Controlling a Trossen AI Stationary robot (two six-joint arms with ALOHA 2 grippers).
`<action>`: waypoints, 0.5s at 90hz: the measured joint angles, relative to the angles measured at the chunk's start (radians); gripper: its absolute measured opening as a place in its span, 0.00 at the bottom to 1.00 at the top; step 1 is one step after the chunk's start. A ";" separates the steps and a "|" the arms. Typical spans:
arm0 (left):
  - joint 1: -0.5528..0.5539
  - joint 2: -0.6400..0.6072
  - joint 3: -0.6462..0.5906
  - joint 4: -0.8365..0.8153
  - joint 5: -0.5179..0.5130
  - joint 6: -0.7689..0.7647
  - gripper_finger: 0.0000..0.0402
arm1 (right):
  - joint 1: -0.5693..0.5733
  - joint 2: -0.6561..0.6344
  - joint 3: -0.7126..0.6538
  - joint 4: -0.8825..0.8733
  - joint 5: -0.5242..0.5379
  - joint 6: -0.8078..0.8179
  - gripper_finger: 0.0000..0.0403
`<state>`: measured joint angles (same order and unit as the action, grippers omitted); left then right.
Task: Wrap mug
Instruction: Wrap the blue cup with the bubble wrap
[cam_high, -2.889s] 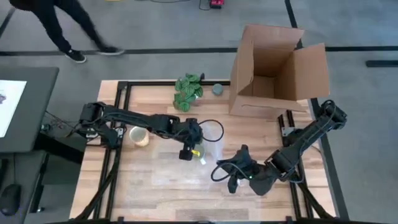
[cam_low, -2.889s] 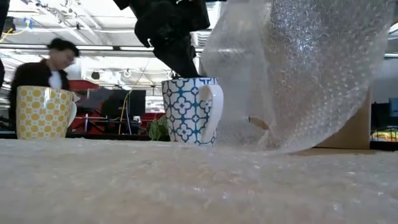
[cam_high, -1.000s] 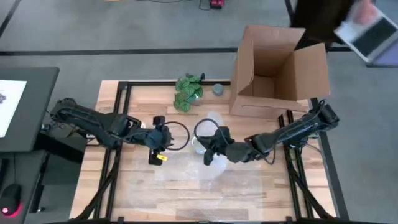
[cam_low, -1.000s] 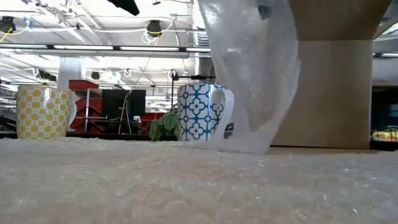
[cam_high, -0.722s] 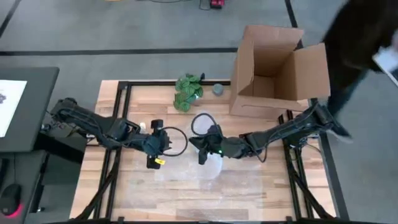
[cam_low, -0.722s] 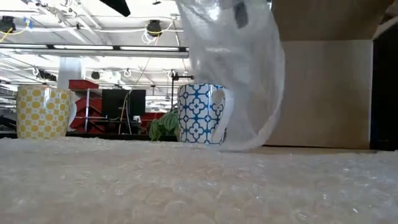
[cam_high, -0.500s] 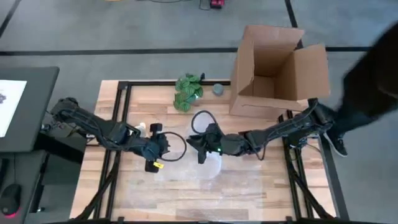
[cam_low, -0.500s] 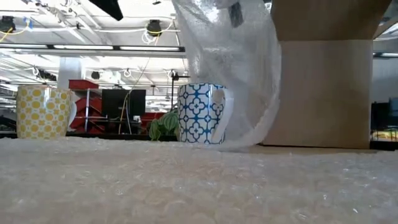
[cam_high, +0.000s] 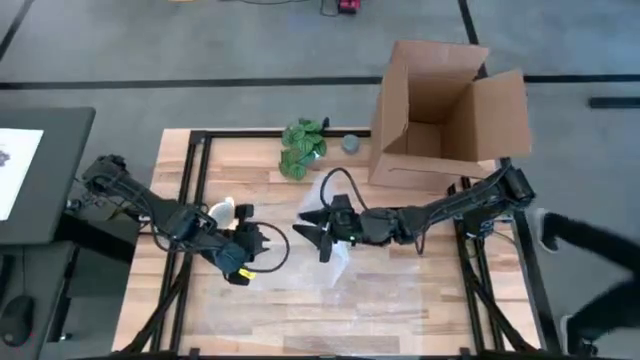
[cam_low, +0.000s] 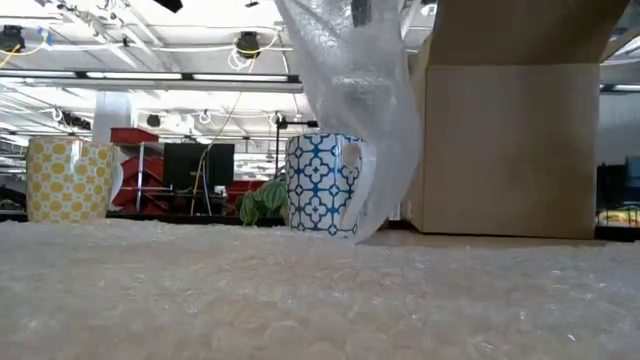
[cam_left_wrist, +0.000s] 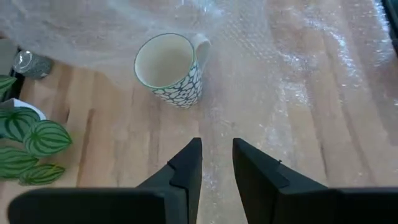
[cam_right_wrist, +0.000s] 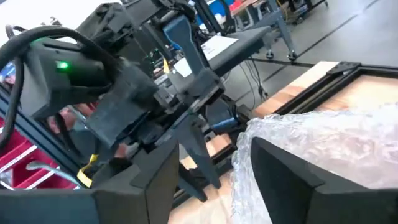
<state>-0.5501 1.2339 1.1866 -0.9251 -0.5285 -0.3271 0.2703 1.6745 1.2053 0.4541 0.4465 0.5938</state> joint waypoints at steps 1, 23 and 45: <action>-0.001 -0.001 0.000 0.000 -0.003 0.000 0.18 | -0.001 0.000 0.000 0.001 0.000 0.000 0.47; -0.021 -0.010 0.000 0.000 -0.046 -0.001 0.18 | -0.006 0.002 0.000 0.075 -0.016 -0.016 0.47; -0.052 -0.064 0.002 0.007 -0.123 -0.002 0.18 | -0.018 0.167 0.115 0.086 -0.116 -0.030 0.47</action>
<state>-0.6025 1.1697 1.1881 -0.9179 -0.6516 -0.3291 0.2518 1.8419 1.3204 0.5400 0.3310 0.5642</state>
